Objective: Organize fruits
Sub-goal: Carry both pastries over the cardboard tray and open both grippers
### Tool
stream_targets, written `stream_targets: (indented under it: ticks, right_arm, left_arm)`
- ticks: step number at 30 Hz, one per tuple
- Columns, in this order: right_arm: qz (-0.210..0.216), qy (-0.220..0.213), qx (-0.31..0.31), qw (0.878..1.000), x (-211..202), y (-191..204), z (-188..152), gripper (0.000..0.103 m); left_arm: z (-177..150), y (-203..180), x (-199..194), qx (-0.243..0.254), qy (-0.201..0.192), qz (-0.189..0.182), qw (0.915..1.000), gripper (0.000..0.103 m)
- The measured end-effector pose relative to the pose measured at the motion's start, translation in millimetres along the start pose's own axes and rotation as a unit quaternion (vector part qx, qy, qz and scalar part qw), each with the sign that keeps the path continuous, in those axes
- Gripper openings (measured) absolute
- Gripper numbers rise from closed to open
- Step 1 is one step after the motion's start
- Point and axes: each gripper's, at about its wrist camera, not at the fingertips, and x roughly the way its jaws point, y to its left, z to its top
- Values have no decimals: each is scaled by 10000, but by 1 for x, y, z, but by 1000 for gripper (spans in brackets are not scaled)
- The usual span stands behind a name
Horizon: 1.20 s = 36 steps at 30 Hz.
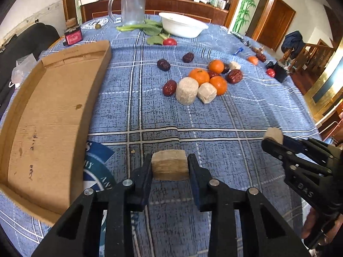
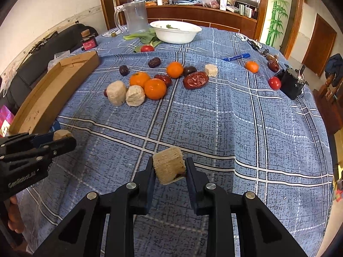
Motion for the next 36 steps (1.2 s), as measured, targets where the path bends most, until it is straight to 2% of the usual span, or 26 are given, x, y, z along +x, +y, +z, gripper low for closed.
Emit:
stream_targets:
  ticks: [7,11,19,29,36]
  right_arm:
    - [46,-118,-125,9998,-12,27,7,28]
    - [155,-185,-303,9993,-16,53,18,28]
    - [544,-273,-907,9940,-13,132,48,29]
    - [1150,-84,-1616,9801,22,243,75,29]
    - [1285,362,-1757,9754,63,279,77,29]
  left_arm:
    - [0,23,-34,-187,-336,-115,9992,30]
    - [-2,44,-49,-383,-480,-59,9981,31]
    - [-10,110,-75,-897,-754,365,9924,31]
    - [-14,200,-68,-1448,-606,1022,9823,31]
    - [-17,235,-52,-1488,-385,1262,9800,31]
